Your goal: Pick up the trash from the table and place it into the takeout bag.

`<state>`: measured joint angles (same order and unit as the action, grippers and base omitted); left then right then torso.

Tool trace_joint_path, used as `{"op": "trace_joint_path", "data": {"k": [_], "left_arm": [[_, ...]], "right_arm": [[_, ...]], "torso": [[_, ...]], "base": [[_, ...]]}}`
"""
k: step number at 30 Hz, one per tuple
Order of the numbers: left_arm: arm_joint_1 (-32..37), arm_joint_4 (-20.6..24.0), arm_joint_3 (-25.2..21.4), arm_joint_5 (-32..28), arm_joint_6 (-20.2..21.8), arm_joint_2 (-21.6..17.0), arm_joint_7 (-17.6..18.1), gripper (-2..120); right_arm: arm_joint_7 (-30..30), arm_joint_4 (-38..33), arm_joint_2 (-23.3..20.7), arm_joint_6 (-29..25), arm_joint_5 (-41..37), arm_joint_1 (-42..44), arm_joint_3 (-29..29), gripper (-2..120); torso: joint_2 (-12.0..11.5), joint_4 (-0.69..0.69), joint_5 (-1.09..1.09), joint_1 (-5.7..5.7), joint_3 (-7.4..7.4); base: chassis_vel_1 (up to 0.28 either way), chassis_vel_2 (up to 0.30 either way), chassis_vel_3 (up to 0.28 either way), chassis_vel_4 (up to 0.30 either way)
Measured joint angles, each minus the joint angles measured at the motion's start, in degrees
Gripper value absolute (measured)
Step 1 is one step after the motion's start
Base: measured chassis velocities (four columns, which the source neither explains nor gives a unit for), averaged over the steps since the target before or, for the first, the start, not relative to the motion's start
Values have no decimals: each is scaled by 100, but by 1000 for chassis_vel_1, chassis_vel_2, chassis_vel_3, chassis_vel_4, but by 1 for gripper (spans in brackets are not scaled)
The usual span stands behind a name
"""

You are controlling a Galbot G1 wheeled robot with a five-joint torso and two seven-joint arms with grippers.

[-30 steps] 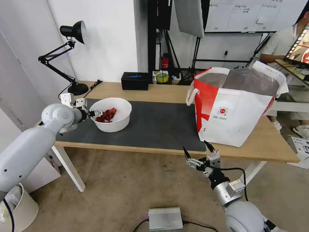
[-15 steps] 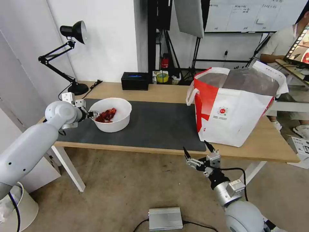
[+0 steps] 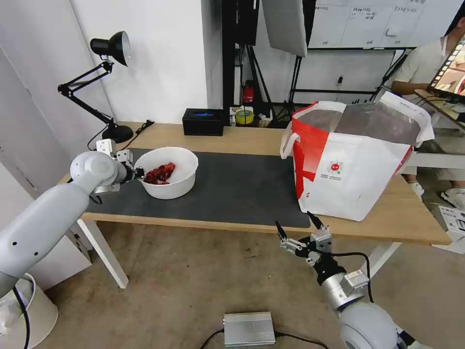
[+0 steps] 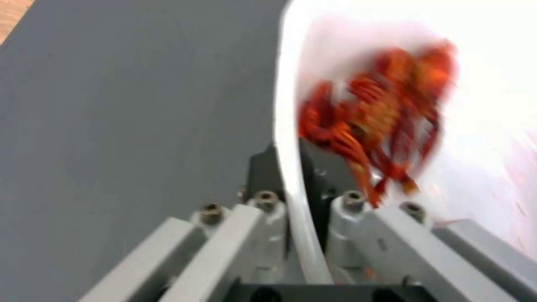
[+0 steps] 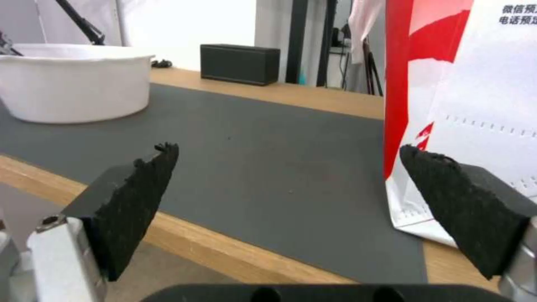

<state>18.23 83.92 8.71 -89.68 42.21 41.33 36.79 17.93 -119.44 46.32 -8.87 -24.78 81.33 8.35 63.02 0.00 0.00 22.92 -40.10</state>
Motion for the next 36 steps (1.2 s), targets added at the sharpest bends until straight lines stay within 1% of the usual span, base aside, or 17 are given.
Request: {"op": "trace_joint_path", "data": {"k": [1,8,12,15,20,23,24,27,28,31,32,34,35,36], "left_arm": [[7,14,1,-1,-2,-8,-7,0],[161,268,-172,-47,-6,-75,-12,0],[175,435,-307,-191,-11,-128,-41,0],[169,718,-445,-444,-63,-198,-77,0],[44,935,-482,-619,-102,-235,-37,0],[-312,1180,-440,-898,-138,-241,86,0],[-312,1180,-440,-898,-138,-241,86,0],[-748,1303,-245,-1191,-192,-145,244,0],[-748,1303,-245,-1191,-192,-145,244,0],[-1206,1397,-36,-1414,-249,65,420,0],[-1206,1397,-36,-1414,-249,65,420,0],[-1528,1392,128,-1489,-286,292,550,0],[-1715,1325,225,-1502,-301,456,678,0],[-1715,1325,225,-1502,-301,456,678,0]], "right_arm": [[0,0,0,0,0,0,0,100],[0,0,0,0,0,0,0,100],[0,0,0,0,0,0,0,100],[0,0,0,0,0,0,0,100],[0,0,0,0,0,0,0,100],[0,0,0,0,0,0,0,100],[0,0,0,0,0,0,0,100],[0,0,0,0,0,0,0,100],[0,0,0,0,0,0,0,100],[0,0,0,0,0,0,0,100],[0,0,0,0,0,0,0,100],[0,0,0,0,0,0,0,100],[0,0,0,0,0,0,0,100],[0,0,0,0,0,0,0,100]], "torso": [[0,0,0,0,0],[0,0,-1,0,0],[0,0,0,0,0],[0,0,0,0,0],[0,0,0,0,0],[0,0,1,0,0],[0,0,1,0,0],[0,0,0,0,0],[0,0,0,0,0],[0,0,0,0,0],[0,0,0,0,0],[0,0,1,0,0],[0,0,0,0,0],[0,0,0,0,0]], "base": [[0,0,0,0],[0,0,0,0],[0,0,0,0],[0,0,0,0],[0,0,0,0],[0,0,0,0],[0,0,0,0],[0,0,0,0],[0,0,0,0],[0,0,0,0],[0,0,0,0],[0,0,0,0],[0,0,0,0],[0,0,0,0]]}}
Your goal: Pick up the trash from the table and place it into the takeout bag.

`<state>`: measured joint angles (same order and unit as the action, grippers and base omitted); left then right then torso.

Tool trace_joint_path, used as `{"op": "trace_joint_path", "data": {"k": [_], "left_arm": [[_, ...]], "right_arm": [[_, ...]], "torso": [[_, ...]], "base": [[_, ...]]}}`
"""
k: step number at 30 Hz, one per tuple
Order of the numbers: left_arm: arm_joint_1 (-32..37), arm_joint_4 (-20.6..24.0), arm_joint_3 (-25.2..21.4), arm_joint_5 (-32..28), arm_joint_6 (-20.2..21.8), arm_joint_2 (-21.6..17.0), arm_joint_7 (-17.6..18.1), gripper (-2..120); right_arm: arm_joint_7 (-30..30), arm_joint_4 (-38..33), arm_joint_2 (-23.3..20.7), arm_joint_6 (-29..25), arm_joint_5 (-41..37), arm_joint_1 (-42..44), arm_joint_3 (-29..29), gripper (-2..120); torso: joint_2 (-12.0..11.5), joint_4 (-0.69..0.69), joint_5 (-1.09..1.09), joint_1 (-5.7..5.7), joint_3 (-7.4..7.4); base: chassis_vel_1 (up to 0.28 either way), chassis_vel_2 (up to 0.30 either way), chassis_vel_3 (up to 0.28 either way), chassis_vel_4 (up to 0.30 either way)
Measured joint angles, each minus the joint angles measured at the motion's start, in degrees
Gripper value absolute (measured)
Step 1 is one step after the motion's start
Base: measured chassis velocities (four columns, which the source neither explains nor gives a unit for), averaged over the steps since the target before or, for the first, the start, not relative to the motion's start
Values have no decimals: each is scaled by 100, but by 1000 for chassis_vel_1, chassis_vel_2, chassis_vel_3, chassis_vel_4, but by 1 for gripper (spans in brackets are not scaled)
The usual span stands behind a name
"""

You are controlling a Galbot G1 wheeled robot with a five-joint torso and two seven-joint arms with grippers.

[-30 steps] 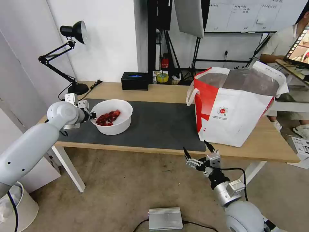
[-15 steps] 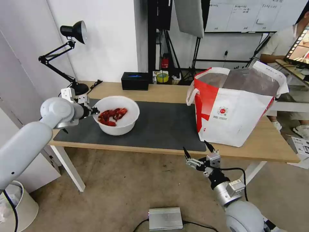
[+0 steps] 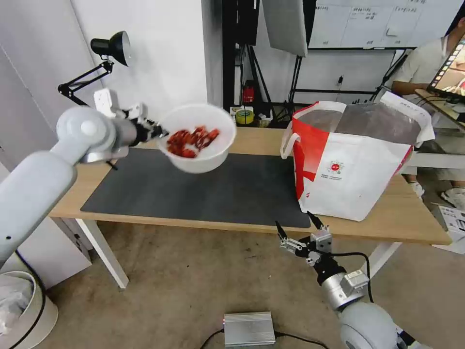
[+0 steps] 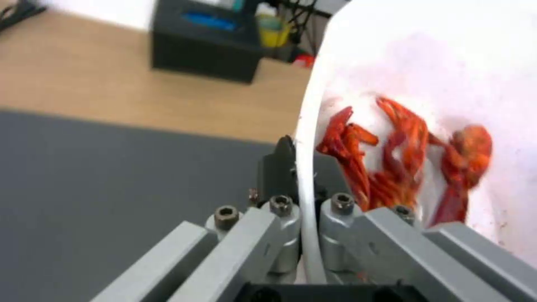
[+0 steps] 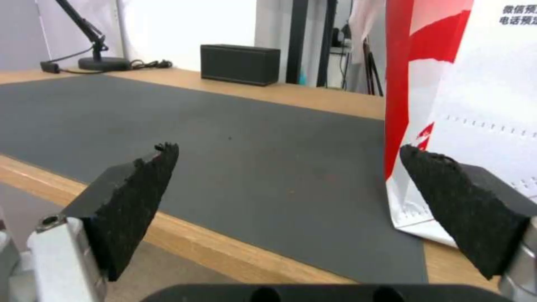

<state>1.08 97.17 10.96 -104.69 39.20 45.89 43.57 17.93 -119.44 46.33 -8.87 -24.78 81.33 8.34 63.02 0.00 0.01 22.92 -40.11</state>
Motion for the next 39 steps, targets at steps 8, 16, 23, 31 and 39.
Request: {"op": "trace_joint_path", "data": {"k": [8,16,23,31,39], "left_arm": [[-968,-649,461,-169,-20,895,264,0],[-1558,-1260,764,-288,-21,1773,418,0],[-1903,-1954,811,-266,-77,2471,459,0],[-2032,-2684,807,111,-318,3424,398,0],[-2083,-3167,845,460,-637,4044,399,0]], "right_arm": [[0,0,0,0,0,0,0,100],[0,0,0,0,0,0,0,100],[0,0,0,0,0,0,0,100],[0,0,0,0,0,0,0,100],[0,0,0,0,0,0,0,100]], "torso": [[0,0,1,0,0],[0,-2,2,0,0],[0,-1,1,0,0],[1,0,1,1,0],[0,0,1,0,0]], "base": [[0,0,0,0],[0,0,0,0],[0,0,0,0],[0,0,0,0],[0,0,0,0]]}}
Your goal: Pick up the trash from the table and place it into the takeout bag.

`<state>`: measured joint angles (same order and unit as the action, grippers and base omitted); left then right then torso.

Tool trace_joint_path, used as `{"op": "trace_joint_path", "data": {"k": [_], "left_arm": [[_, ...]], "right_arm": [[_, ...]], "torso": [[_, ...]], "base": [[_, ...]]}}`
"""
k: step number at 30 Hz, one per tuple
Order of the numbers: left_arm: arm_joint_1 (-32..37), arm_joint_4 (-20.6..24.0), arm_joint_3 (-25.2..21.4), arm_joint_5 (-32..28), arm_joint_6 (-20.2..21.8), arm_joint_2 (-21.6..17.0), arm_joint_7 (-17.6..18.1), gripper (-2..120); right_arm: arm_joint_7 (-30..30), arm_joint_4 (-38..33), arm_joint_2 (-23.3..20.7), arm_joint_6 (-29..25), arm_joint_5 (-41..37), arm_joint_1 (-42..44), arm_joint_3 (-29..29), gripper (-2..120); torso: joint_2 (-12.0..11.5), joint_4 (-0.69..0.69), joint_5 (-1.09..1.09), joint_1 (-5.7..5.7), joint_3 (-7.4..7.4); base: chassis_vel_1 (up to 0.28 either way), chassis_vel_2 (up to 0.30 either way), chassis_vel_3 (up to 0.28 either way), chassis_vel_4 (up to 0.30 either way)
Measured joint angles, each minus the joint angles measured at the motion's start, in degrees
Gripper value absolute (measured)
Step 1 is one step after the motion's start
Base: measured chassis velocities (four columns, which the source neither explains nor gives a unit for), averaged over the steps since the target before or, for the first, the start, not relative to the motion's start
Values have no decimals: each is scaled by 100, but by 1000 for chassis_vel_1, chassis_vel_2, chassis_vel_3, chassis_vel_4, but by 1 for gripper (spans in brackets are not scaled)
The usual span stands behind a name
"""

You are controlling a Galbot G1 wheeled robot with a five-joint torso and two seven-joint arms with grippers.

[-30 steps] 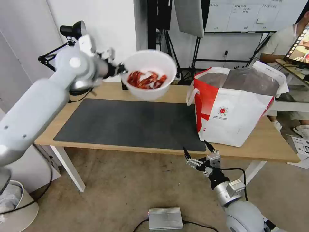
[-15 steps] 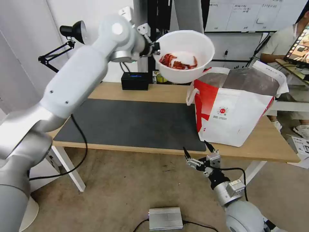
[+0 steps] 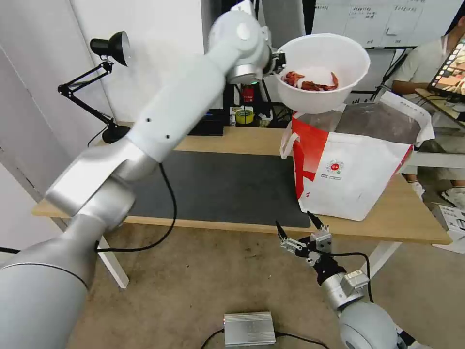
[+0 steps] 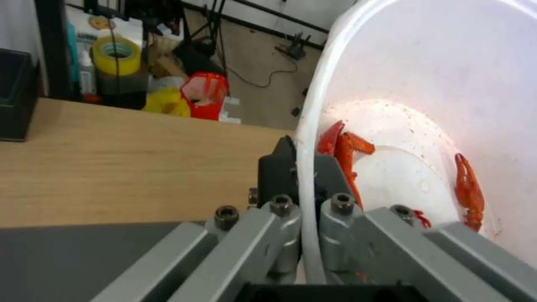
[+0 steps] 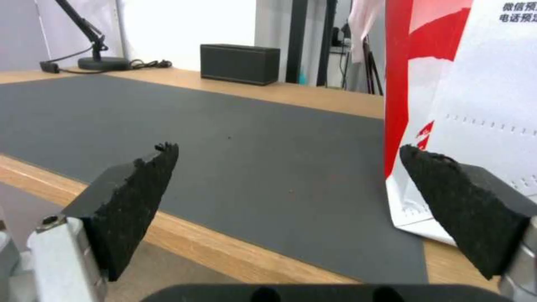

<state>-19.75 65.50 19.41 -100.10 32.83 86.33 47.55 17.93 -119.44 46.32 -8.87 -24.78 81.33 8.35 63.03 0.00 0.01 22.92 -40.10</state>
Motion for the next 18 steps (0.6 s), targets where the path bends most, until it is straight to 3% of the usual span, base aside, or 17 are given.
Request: {"op": "trace_joint_path", "data": {"k": [3,9,18], "left_arm": [[19,-260,45,307,-335,255,9,0],[182,-338,163,559,-803,413,112,0],[485,-46,540,908,-1185,425,123,0]], "right_arm": [[0,0,0,0,0,0,0,100],[0,0,0,0,0,0,0,100],[0,0,0,0,0,0,0,100]], "torso": [[0,-1,1,0,0],[0,0,0,0,0],[0,1,-1,0,0]], "base": [[0,0,0,0],[0,0,0,0],[0,0,0,0]]}}
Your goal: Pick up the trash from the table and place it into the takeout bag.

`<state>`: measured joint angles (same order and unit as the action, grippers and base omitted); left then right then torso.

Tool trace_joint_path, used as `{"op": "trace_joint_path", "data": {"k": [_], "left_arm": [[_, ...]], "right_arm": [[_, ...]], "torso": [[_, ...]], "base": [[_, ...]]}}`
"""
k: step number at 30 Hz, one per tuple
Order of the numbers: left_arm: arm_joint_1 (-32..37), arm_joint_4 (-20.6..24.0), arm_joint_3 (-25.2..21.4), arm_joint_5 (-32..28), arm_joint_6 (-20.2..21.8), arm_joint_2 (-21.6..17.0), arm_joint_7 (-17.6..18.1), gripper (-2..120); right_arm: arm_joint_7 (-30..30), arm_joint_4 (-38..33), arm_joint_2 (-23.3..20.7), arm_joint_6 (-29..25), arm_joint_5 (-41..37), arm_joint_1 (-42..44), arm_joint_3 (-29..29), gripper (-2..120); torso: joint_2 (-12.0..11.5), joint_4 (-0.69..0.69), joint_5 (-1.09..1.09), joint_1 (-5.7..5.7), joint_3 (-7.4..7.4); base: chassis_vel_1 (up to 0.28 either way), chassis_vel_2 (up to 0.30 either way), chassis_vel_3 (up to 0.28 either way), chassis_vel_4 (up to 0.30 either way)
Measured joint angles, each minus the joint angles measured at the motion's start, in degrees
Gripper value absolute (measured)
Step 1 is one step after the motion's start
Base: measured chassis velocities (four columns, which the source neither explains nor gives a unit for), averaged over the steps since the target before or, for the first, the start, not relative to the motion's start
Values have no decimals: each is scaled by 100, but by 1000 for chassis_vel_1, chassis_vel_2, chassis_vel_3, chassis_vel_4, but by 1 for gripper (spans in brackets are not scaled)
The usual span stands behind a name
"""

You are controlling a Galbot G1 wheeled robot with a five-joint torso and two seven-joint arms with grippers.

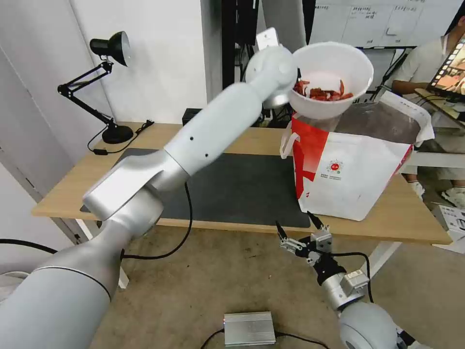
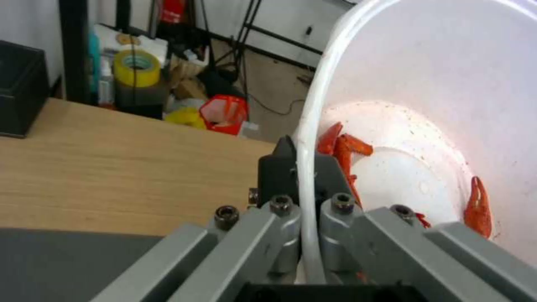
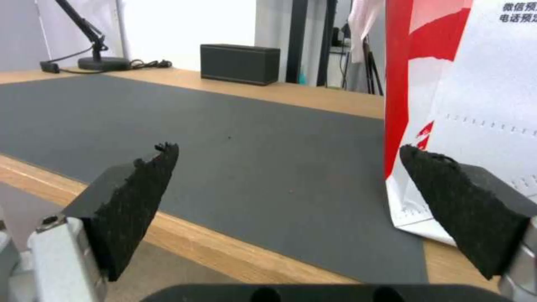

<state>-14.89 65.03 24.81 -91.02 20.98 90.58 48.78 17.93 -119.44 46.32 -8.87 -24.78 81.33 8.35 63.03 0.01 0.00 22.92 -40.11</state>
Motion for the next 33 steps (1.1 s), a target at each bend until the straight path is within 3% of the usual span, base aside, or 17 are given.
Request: {"op": "trace_joint_path", "data": {"k": [16,33], "left_arm": [[186,116,487,420,-403,78,-174,0],[374,275,680,787,-484,65,-362,0]], "right_arm": [[0,0,0,0,0,0,0,100],[0,0,0,0,0,0,0,100]], "torso": [[0,0,0,0,0],[0,0,0,-1,0]], "base": [[0,0,0,0],[0,0,0,0]]}}
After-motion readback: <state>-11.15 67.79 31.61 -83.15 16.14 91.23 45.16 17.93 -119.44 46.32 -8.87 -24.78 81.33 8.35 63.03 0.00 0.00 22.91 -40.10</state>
